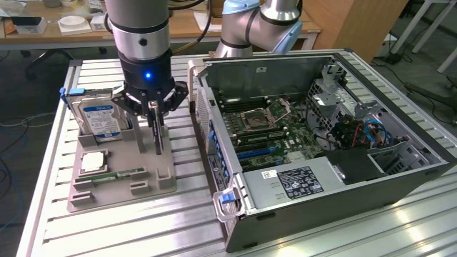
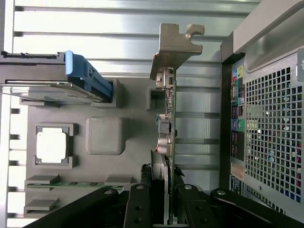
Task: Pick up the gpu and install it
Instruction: 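Pick up the gpu and move the gpu toward the slot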
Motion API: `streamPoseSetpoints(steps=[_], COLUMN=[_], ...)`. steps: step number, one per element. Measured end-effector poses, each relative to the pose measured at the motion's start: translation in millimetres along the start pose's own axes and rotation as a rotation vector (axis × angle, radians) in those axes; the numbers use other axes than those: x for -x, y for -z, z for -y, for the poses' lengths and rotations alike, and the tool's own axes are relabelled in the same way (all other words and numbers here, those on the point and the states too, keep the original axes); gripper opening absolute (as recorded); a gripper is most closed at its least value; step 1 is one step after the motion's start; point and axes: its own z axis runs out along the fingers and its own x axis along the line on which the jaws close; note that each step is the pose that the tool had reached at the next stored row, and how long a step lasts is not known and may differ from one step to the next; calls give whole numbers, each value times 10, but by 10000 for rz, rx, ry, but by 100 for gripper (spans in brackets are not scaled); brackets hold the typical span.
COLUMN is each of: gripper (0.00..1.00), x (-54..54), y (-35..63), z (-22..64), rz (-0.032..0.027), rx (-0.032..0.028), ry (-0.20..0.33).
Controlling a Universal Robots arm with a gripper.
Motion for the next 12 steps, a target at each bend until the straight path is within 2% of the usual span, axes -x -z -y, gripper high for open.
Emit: streamPoseSetpoints(steps=[12], gripper=[27], x=[0], y=[94], z=[-9], rz=[0], rx=[6], ry=[0])
